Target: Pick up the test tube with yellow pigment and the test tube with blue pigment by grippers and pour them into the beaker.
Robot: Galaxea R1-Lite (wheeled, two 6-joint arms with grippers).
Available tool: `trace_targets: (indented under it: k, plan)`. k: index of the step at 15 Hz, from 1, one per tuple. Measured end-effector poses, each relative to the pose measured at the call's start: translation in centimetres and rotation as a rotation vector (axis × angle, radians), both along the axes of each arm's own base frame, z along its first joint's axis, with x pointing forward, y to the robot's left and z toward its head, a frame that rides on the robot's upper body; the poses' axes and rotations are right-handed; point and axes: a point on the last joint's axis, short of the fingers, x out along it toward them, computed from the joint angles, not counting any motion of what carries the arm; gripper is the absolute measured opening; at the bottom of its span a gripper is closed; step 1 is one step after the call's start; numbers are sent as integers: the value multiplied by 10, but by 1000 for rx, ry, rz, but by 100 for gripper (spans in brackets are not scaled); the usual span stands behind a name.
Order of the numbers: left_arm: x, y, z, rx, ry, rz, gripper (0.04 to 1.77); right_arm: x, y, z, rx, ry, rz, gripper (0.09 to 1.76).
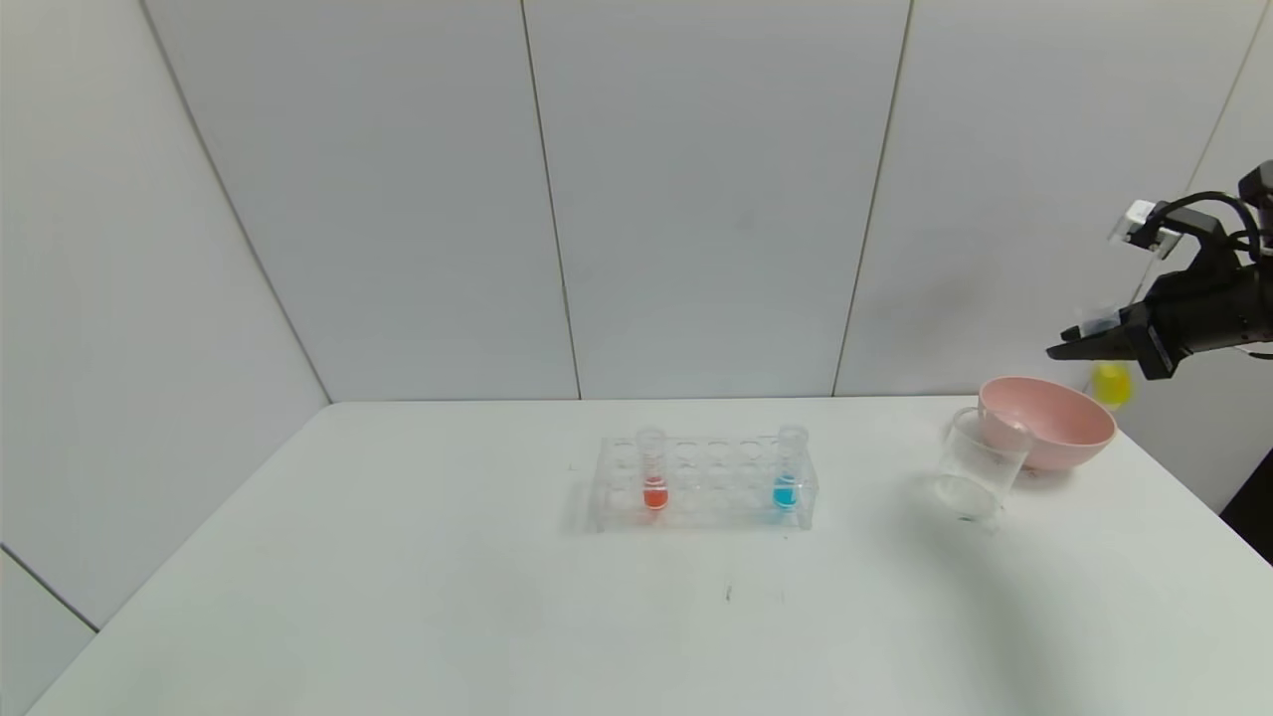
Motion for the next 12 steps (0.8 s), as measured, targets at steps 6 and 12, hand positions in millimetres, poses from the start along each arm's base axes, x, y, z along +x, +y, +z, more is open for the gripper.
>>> trace_targets:
  k: [6, 12]
  plan:
    - [0, 0, 0, 0, 0, 0, 176, 18, 11, -10, -218, 16, 28, 58]
    - [0, 0, 0, 0, 0, 0, 176, 23, 27, -16, -337, 35, 75, 58]
